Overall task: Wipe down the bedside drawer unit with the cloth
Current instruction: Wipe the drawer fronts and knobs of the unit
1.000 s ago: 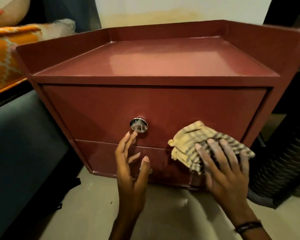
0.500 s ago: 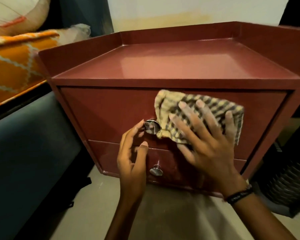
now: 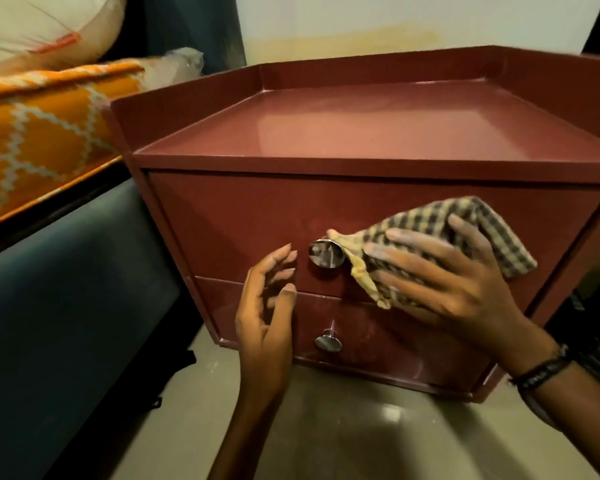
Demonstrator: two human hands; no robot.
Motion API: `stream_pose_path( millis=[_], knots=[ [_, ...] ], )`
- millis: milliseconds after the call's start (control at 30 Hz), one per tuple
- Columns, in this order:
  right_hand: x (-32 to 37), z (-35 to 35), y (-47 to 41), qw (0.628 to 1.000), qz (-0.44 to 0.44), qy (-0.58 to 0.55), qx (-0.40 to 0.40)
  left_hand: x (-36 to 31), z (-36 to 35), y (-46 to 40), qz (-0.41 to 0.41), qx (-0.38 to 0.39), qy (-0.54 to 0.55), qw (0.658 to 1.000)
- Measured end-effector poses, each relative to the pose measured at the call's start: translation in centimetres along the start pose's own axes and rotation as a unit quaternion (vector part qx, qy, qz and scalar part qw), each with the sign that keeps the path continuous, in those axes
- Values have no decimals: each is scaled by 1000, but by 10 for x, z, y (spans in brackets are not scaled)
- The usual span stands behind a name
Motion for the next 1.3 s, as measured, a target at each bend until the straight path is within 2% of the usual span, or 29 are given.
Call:
stream_pose_path(
  millis=[67, 167, 233, 300, 400, 500, 567, 667, 800, 867, 967, 1033, 1167, 1300],
  knots=[
    [3, -3, 19, 996, -64, -34, -48, -1, 2, 1, 3, -2, -1, 1000],
    [9, -5, 18, 960, -187, -114, -175, 0, 4, 2, 10, -8, 1, 1000],
    [19, -13, -1, 949, -190, -153, -199, 3, 3, 2, 20, -9, 9, 1000],
    [33, -28, -27, 973, -111, -135, -151, 6, 4, 0, 34, -20, 20, 999],
    [51, -53, -43, 994, -17, -44, -103, 12, 9, -2, 39, -39, 38, 998],
    [64, -69, -13, 999, 6, -8, -41, 17, 16, -1, 37, -62, 30, 997],
    [66, -70, 13, 1000, -12, -9, -12, 22, 18, 0, 46, -64, 22, 997],
    [58, -59, 28, 996, -82, 3, -47, 27, 20, 2, 47, -67, -4, 997],
    [53, -59, 18, 992, -98, 11, -82, 26, 16, 1, 45, -55, -8, 997],
    [61, -67, 20, 997, -59, 6, -48, 26, 9, 1, 44, -41, 4, 998],
    [73, -83, 58, 998, 24, 3, 61, 29, 0, 6, 42, -23, 11, 999],
    [69, -74, 91, 995, 22, 30, 91, 34, -6, 11, 45, -9, 1, 999],
    [41, -35, 128, 989, -61, 117, 60, 45, -15, 25, 47, 35, -21, 998],
    [18, -18, 105, 975, -150, 156, -43, 62, -23, 37, 43, 58, -73, 995]
  ],
)
Point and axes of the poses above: each hand's wrist, its own y-axis away from the middle knuckle, its own z-axis out of the back of the hand, x = y × z, the point moved 4 cm from there along -y, towards the middle knuckle, and after that the axes turned 7 degrees about -y, right-handed, at the moved point
